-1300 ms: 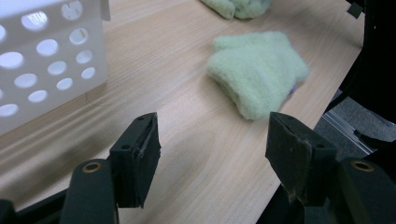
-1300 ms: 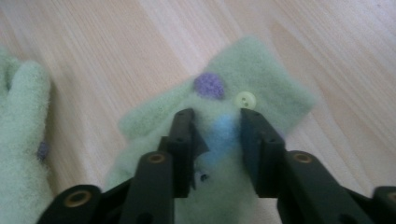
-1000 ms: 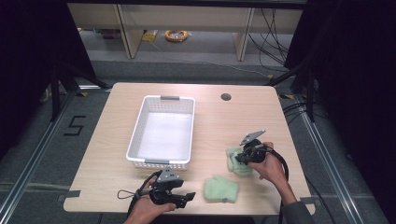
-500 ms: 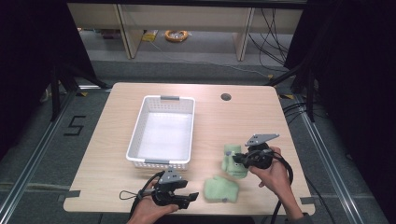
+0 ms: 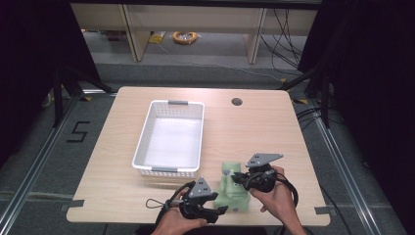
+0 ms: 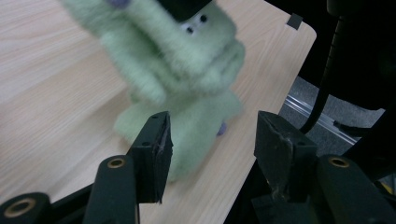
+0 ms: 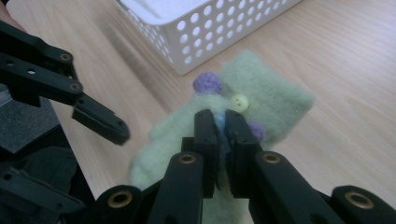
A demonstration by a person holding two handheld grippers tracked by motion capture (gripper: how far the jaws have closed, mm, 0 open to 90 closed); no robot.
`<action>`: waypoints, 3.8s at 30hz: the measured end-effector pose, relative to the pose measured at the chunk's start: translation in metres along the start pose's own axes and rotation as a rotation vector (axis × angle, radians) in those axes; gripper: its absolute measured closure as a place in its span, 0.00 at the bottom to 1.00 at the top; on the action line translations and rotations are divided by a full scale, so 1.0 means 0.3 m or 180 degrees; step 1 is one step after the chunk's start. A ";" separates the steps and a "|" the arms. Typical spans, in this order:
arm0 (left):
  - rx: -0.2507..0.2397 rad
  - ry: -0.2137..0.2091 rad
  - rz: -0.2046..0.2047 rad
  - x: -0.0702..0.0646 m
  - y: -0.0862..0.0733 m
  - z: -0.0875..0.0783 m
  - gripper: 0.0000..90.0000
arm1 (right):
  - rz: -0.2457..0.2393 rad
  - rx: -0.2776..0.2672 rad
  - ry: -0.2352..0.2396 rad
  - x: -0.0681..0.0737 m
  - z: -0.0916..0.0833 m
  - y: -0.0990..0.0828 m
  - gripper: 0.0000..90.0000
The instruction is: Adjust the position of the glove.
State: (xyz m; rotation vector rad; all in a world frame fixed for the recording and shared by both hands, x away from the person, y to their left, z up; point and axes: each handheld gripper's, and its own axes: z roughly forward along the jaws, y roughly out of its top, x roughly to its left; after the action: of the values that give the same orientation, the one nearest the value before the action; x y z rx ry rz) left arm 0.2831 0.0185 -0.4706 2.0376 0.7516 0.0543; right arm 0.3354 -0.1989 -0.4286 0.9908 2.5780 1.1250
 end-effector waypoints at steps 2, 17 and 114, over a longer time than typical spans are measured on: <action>0.0022 0.0036 0.0056 0.004 0.007 0.015 0.52 | -0.0009 -0.0017 -0.0016 0.011 0.007 0.002 0.95; -0.0001 0.0213 0.0171 0.058 0.030 0.056 0.88 | 0.0013 -0.0077 0.0053 0.039 0.010 0.000 0.95; 0.0116 -0.0049 -0.0203 0.186 0.045 0.001 0.64 | 0.0543 0.0113 0.0030 0.044 -0.053 -0.270 0.65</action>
State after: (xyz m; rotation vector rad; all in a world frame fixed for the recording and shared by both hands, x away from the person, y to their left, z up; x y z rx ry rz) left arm 0.3351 0.0425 -0.4741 2.0449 0.8128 -0.0116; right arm 0.2778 -0.2404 -0.4729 1.2367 2.5695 1.1283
